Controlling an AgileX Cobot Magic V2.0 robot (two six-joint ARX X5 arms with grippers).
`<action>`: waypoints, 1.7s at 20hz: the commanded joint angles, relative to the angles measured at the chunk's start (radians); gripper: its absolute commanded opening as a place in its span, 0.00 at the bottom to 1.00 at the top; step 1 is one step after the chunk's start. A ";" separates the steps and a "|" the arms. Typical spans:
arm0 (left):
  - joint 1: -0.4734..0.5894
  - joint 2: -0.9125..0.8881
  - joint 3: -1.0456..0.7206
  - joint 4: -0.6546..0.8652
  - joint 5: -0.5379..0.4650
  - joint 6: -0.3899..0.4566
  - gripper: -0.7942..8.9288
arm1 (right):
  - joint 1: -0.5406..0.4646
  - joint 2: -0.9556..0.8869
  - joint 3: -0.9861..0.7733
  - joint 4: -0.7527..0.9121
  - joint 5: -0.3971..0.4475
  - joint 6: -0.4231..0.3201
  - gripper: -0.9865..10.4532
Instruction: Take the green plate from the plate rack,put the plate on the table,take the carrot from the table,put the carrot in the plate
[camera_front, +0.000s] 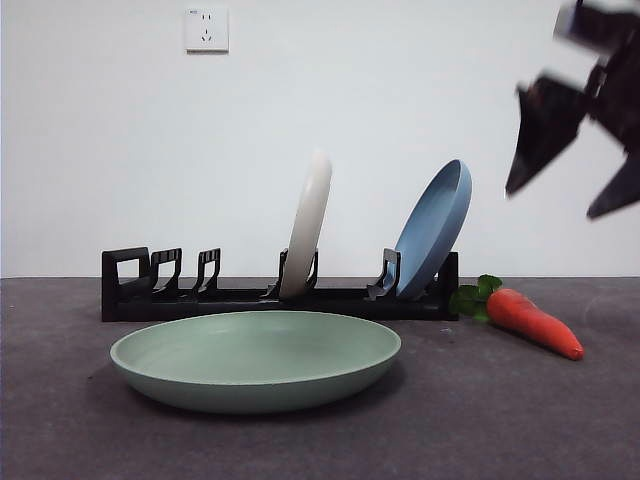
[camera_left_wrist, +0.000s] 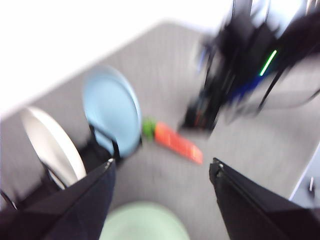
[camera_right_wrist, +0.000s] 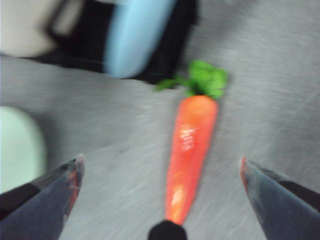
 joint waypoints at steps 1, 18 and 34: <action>-0.003 -0.041 0.021 -0.012 0.002 -0.013 0.41 | 0.002 0.089 0.002 0.064 0.023 0.006 0.60; -0.003 -0.107 0.024 -0.093 -0.002 -0.057 0.41 | 0.065 0.364 0.002 0.292 0.121 -0.012 0.13; -0.001 -0.107 0.024 -0.183 -0.087 -0.053 0.41 | 0.494 0.078 0.002 0.077 -0.004 0.151 0.08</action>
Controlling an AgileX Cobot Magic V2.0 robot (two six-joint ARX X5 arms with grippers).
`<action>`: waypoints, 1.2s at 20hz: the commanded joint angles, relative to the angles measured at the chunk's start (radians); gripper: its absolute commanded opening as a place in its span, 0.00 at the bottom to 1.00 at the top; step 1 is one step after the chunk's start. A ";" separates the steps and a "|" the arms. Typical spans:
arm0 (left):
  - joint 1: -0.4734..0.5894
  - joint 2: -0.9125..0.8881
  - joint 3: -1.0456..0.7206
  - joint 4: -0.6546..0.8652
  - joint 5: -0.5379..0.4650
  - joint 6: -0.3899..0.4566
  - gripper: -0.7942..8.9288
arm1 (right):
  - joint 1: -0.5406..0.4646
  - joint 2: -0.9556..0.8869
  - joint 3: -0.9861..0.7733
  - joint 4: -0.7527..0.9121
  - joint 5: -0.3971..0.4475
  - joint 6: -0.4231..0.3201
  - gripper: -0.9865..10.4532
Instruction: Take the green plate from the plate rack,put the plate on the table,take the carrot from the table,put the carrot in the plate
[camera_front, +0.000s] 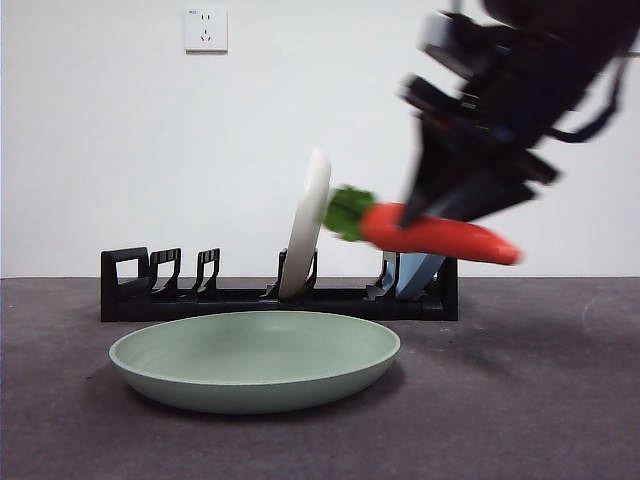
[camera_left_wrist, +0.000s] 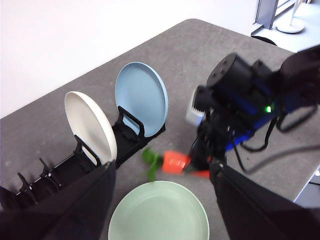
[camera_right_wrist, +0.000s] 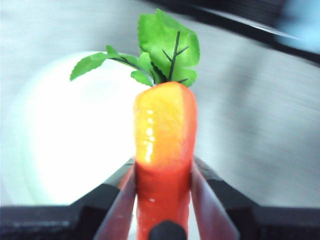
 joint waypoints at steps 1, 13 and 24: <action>-0.001 0.000 -0.004 -0.014 -0.004 -0.003 0.41 | 0.114 0.045 0.000 0.091 0.019 0.064 0.08; -0.001 0.000 -0.004 -0.041 0.004 -0.004 0.41 | 0.233 0.335 0.000 0.342 0.108 0.092 0.08; -0.001 0.000 -0.004 -0.129 0.003 -0.003 0.41 | 0.233 0.206 0.001 0.265 0.105 0.091 0.61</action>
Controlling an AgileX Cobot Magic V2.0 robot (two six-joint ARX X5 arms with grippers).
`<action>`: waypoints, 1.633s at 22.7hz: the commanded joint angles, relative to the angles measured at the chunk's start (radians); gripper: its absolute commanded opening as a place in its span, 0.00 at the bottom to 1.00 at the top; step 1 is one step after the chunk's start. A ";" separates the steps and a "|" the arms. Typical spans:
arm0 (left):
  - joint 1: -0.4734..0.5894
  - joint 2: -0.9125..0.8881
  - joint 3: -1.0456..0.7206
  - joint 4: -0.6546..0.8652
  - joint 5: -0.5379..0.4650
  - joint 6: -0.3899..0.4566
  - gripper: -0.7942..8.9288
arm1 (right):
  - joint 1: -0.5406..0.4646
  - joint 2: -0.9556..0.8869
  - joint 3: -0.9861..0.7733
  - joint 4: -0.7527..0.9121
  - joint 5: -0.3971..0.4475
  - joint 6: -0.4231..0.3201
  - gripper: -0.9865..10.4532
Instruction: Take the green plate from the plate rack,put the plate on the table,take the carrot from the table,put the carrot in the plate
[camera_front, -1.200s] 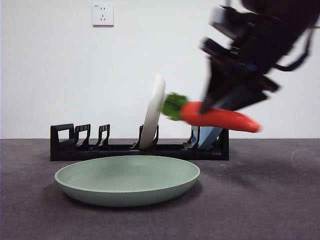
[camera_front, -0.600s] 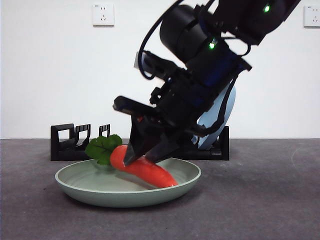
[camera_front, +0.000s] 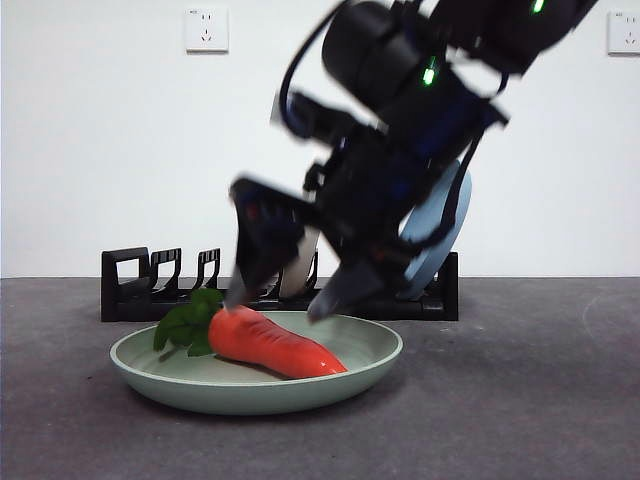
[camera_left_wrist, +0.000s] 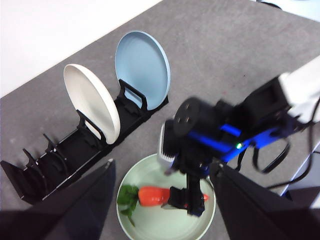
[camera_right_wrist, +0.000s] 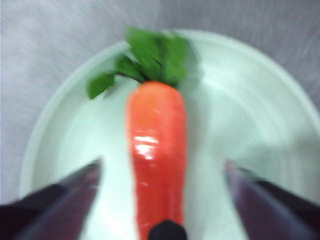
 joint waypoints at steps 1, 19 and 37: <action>-0.001 0.000 -0.004 -0.036 0.000 -0.003 0.41 | 0.002 -0.095 0.001 -0.073 -0.001 0.006 0.61; -0.001 0.000 -0.004 -0.302 0.164 -0.007 0.07 | 0.004 -0.829 0.001 -0.890 -0.116 0.006 0.08; -0.001 0.000 -0.004 -0.294 0.158 -0.007 0.08 | 0.004 -0.897 0.001 -0.889 -0.107 0.009 0.09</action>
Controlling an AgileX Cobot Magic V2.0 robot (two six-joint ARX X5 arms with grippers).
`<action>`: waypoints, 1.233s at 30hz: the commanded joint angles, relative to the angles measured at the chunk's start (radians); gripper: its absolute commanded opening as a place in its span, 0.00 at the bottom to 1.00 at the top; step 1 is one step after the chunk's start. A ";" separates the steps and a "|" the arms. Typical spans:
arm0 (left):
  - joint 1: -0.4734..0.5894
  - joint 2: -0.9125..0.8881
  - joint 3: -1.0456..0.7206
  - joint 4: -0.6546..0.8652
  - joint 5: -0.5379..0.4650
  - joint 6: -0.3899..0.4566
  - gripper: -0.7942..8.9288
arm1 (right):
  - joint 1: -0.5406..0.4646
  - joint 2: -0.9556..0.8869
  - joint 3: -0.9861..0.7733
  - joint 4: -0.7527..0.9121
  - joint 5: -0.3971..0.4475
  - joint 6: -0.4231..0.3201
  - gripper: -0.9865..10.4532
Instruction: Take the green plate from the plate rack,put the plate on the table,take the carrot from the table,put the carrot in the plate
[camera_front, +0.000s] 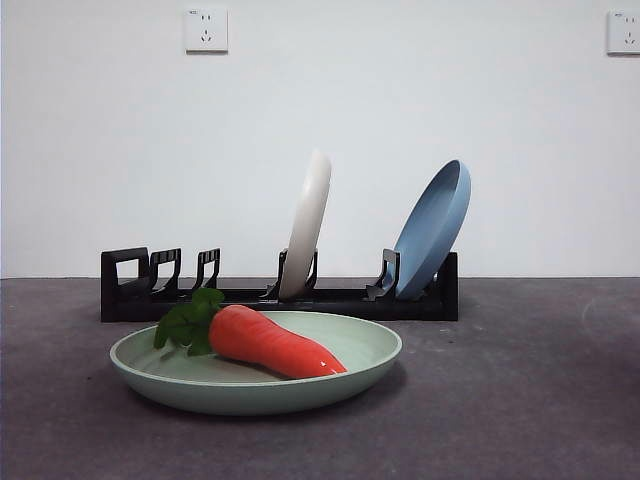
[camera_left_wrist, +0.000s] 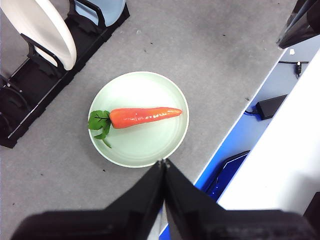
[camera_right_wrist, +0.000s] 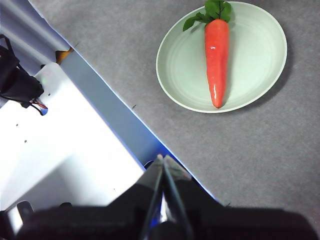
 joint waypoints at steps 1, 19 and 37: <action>-0.001 0.000 -0.003 -0.005 -0.003 -0.006 0.08 | 0.002 -0.002 0.000 0.003 0.003 0.006 0.09; 0.620 -0.232 -0.221 0.788 0.407 0.313 0.08 | 0.002 -0.002 0.000 0.003 0.003 0.006 0.09; 1.101 -0.858 -1.239 1.243 0.467 0.257 0.08 | 0.002 -0.002 0.000 0.003 0.003 0.006 0.09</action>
